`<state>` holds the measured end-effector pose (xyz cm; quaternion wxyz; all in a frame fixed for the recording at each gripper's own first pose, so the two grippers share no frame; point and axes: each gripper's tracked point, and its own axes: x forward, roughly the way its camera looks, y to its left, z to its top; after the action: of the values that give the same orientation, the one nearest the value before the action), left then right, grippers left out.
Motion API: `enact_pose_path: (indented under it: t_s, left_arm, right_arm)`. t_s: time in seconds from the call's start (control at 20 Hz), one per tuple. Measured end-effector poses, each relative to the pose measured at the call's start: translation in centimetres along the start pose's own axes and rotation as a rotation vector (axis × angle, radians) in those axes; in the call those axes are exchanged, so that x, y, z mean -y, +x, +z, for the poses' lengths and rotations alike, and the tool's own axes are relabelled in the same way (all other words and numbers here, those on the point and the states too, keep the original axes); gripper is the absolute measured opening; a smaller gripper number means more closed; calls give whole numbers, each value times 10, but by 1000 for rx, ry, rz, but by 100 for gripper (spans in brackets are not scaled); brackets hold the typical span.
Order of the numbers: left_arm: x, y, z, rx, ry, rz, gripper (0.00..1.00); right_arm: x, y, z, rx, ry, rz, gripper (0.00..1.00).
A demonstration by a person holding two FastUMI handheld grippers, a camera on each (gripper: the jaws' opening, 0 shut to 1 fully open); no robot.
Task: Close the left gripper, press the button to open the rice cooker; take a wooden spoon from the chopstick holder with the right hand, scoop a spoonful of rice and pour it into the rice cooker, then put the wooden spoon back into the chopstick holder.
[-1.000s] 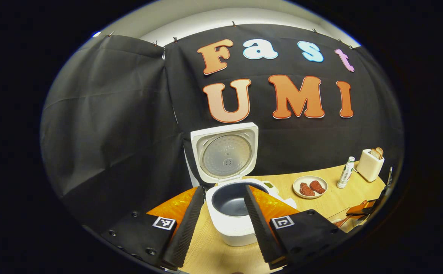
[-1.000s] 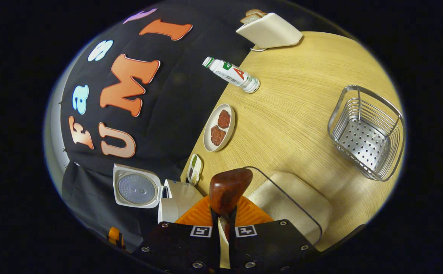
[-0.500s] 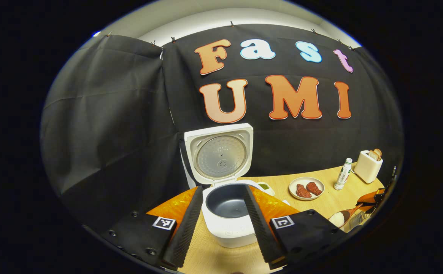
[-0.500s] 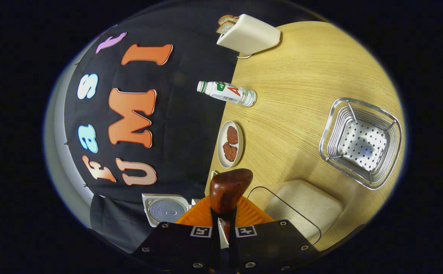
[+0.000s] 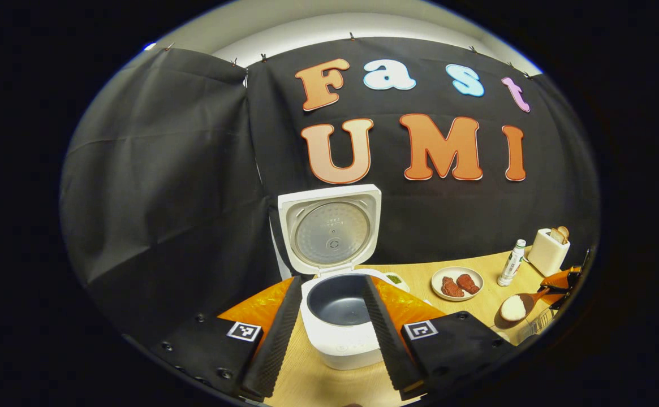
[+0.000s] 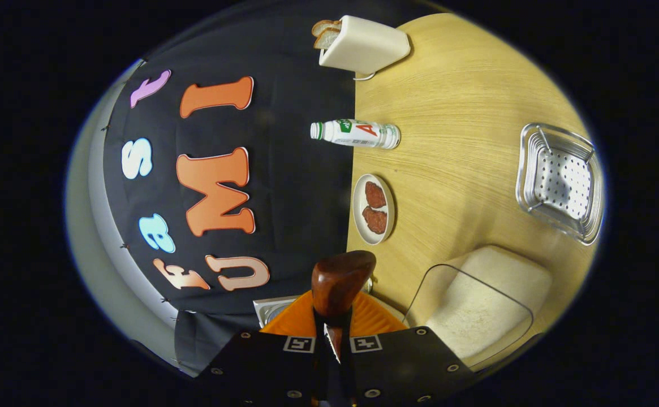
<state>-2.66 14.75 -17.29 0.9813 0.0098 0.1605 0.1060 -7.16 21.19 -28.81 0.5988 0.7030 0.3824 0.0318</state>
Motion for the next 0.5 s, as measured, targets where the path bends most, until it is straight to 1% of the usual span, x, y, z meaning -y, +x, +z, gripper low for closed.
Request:
enact_pose_path:
  t_s: [0.05, 0.1, 0.15, 0.25, 0.3, 0.35, 0.5]
  left_arm:
    - [-5, -1, 0, 2, -4, 6, 77]
    - [-9, -2, -1, 2, -8, 11, 73]
    - [-14, -3, -1, 5, -13, 20, 77]
    - [-26, -4, -3, 11, -14, 41, 77]
    - [-32, -5, -3, 13, -14, 50, 74]
    - [-39, -7, -4, 17, -16, 63, 77]
    - [-63, -14, -1, 39, -12, 104, 77]
  right_arm:
    - [-8, 5, -5, -9, 6, 10, 8]
    - [-14, 10, -10, -19, 7, 19, 8]
    - [-21, 16, -16, -31, 8, 26, 8]
    - [-34, 29, -30, -59, 6, 38, 8]
    - [-40, 37, -38, -75, 5, 44, 8]
    - [-48, 43, -46, -92, 7, 52, 8]
    - [-69, 69, -74, -140, 0, 71, 8]
